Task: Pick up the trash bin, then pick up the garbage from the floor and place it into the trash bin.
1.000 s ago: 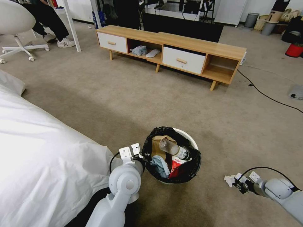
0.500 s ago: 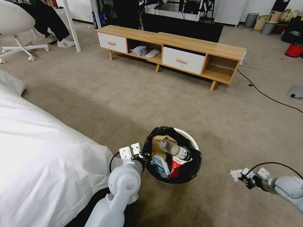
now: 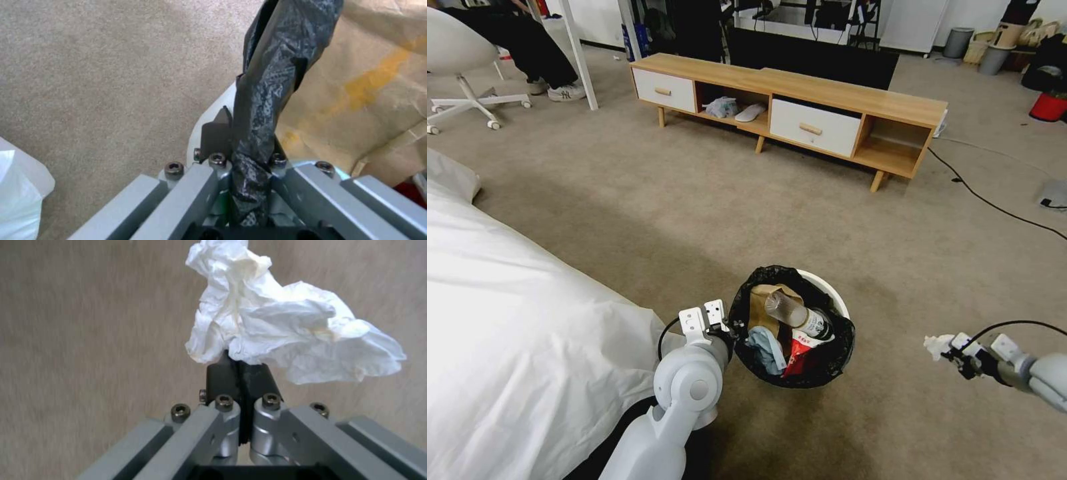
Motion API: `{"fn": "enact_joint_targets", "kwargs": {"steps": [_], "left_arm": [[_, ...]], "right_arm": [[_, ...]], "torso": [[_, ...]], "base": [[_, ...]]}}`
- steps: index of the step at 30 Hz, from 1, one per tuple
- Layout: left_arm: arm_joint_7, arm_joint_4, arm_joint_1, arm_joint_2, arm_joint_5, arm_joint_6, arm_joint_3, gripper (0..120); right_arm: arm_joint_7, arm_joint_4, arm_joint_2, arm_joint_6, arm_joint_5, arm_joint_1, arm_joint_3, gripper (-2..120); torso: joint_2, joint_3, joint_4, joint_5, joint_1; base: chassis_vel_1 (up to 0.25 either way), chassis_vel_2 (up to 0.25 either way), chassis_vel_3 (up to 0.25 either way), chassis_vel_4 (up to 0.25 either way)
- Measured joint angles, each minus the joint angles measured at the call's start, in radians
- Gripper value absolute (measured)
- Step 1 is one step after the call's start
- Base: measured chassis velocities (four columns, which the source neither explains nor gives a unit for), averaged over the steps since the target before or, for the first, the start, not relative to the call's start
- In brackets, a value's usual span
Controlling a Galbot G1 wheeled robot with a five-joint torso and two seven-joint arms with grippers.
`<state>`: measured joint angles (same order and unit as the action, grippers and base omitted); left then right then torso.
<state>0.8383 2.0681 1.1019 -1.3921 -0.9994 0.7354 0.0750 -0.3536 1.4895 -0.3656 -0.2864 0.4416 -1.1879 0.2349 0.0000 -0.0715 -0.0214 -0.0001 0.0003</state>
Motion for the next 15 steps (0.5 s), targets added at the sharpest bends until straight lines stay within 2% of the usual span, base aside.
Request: {"fn": "enact_joint_targets", "kwargs": {"steps": [13,15], "left_arm": [[0.011,0.01,0.0,0.022,-0.017,0.0,0.012,1],[0.031,0.01,-0.005,0.025,-0.042,0.0,0.015,1]], "right_arm": [[0.05,0.183,0.023,-0.028,0.092,0.045,0.044,0],[0.064,0.238,0.024,-0.035,0.124,0.061,0.067,0]], "torso": [[0.0,0.0,-0.0002,-0.0001,0.0],[0.0,0.0,0.0001,0.0,0.0]], "base": [[0.0,0.0,0.0,0.0],[0.0,0.0,0.0,0.0]]}}
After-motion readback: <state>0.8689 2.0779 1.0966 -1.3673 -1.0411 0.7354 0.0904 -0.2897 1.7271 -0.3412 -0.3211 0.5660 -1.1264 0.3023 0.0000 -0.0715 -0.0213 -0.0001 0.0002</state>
